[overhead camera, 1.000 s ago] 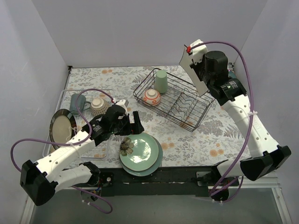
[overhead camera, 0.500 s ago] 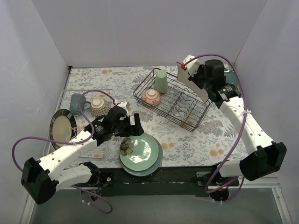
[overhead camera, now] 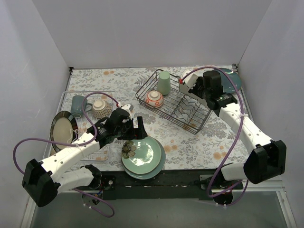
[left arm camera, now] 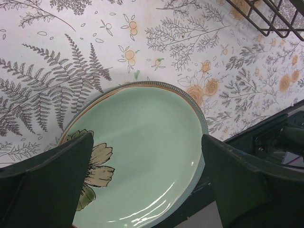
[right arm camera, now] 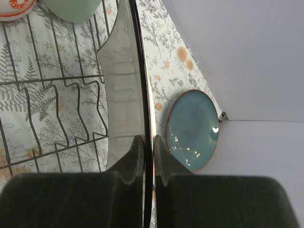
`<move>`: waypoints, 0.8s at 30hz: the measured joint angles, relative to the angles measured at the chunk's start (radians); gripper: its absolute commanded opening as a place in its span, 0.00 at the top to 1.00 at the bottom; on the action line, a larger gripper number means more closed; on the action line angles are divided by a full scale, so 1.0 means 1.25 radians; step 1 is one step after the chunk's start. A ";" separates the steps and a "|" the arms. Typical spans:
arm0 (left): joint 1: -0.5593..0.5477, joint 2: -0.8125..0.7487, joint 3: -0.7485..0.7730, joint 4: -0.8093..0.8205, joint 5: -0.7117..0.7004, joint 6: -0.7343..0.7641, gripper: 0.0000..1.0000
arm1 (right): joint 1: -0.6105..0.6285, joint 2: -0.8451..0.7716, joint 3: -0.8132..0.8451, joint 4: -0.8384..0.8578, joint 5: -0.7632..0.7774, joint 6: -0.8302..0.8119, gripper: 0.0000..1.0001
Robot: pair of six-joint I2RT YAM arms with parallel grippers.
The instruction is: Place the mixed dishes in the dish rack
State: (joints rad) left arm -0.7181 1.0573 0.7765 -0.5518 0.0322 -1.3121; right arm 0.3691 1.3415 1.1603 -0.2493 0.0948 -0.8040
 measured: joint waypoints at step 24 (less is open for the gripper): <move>0.000 -0.001 -0.013 0.005 0.017 -0.010 0.02 | -0.027 0.057 0.009 0.035 -0.043 0.076 0.56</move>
State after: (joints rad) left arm -0.7181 1.0565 0.7597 -0.5453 0.0532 -1.3243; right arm 0.3359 1.4124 1.1721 -0.2054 0.0410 -0.7094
